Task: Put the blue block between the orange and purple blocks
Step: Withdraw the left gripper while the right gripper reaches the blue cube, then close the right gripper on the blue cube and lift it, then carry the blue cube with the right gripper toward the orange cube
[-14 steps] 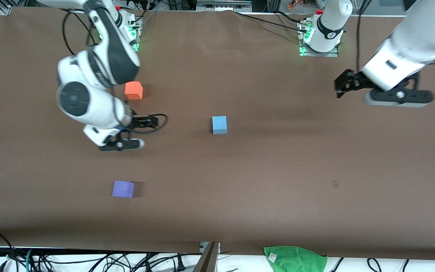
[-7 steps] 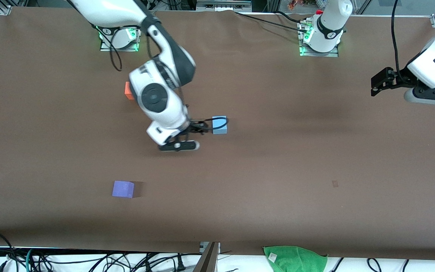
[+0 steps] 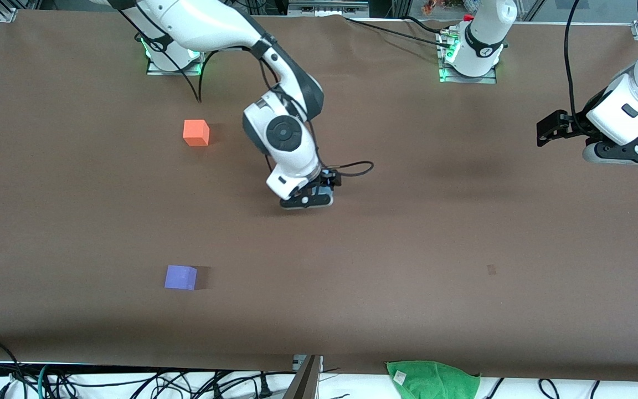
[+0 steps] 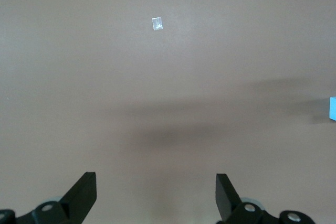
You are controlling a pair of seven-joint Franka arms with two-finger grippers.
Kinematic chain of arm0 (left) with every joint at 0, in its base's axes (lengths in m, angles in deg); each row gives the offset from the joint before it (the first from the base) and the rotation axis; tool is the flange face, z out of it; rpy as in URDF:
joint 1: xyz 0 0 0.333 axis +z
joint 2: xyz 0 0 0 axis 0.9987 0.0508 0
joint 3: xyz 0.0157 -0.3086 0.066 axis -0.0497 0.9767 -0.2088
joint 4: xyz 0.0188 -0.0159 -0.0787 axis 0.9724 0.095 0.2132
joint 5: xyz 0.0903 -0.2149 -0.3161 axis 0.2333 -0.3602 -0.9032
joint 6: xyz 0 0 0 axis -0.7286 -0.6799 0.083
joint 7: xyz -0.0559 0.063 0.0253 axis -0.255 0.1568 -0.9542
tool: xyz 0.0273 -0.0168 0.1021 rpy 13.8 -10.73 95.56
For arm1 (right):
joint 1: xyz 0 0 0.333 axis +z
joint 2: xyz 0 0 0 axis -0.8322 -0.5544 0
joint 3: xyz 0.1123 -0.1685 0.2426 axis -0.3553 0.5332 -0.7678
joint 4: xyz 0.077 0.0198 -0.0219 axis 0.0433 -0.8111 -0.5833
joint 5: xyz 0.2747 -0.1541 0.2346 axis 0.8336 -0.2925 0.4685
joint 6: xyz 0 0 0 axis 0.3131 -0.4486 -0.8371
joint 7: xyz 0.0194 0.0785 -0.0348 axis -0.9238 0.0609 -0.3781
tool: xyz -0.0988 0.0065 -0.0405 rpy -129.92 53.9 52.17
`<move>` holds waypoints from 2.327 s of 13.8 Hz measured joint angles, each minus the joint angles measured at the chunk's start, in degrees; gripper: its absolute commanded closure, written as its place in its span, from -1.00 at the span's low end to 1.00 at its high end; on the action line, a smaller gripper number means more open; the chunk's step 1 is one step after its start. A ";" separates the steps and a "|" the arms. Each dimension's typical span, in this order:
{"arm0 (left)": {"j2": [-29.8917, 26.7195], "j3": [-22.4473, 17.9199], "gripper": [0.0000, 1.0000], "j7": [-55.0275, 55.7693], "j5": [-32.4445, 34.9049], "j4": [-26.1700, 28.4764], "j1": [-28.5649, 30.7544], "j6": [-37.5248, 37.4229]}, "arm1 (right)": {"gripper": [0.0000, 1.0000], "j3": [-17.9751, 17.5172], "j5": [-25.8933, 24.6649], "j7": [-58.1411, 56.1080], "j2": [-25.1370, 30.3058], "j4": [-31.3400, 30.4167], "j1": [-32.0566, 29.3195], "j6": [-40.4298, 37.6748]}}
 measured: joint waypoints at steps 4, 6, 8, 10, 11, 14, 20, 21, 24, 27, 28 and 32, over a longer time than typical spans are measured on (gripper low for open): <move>0.30 -0.27 -1.00 0.19 0.00 0.00 0.14 0.00 | -0.99 0.16 -2.70 0.17 0.00 -2.43 2.00 0.17; 0.49 -0.40 -1.00 0.19 0.00 0.00 0.22 0.00 | -0.99 0.46 -3.25 0.17 0.00 -3.32 2.03 0.20; 0.56 -0.39 -1.00 0.19 0.00 0.00 0.21 0.00 | -0.99 0.67 -3.26 0.17 -0.03 -3.76 2.03 0.50; 0.56 -0.38 -1.00 0.19 0.00 0.00 0.21 0.00 | -0.99 0.67 -3.26 0.48 -0.21 -3.90 2.09 1.43; 0.56 -0.38 -1.00 0.19 0.00 0.00 0.21 0.00 | -0.99 0.67 -3.29 0.69 -0.38 -3.90 2.14 1.64; 0.56 -0.39 -1.00 0.19 0.00 0.00 0.21 -0.07 | -0.99 0.67 -3.37 1.02 -0.78 -3.91 2.38 2.04; 0.57 -0.38 -1.00 0.19 0.00 0.00 0.21 -0.19 | -0.93 0.68 -4.51 2.47 -2.37 -3.93 3.35 4.11; 0.57 -0.38 -1.00 0.19 0.00 0.00 0.21 -0.20 | -0.77 0.70 -4.52 2.48 -2.38 -3.93 3.35 4.12; 0.73 -0.39 -1.00 0.19 0.00 0.00 0.21 -0.20 | -0.24 0.70 -4.55 3.42 -2.37 -3.93 3.35 4.19; 0.99 -0.39 -1.00 0.19 0.00 0.00 0.21 -0.19 | 0.19 0.74 -4.57 4.04 -2.25 -3.92 3.35 4.21; 1.08 -0.39 -1.00 0.19 0.00 0.00 0.21 -0.19 | 0.19 0.84 -4.57 4.09 -2.26 -3.92 3.35 4.30; 1.28 -0.39 -1.00 0.19 0.00 0.00 0.21 -0.17 | 0.18 3.26 -4.86 3.07 -1.44 -3.61 2.60 3.53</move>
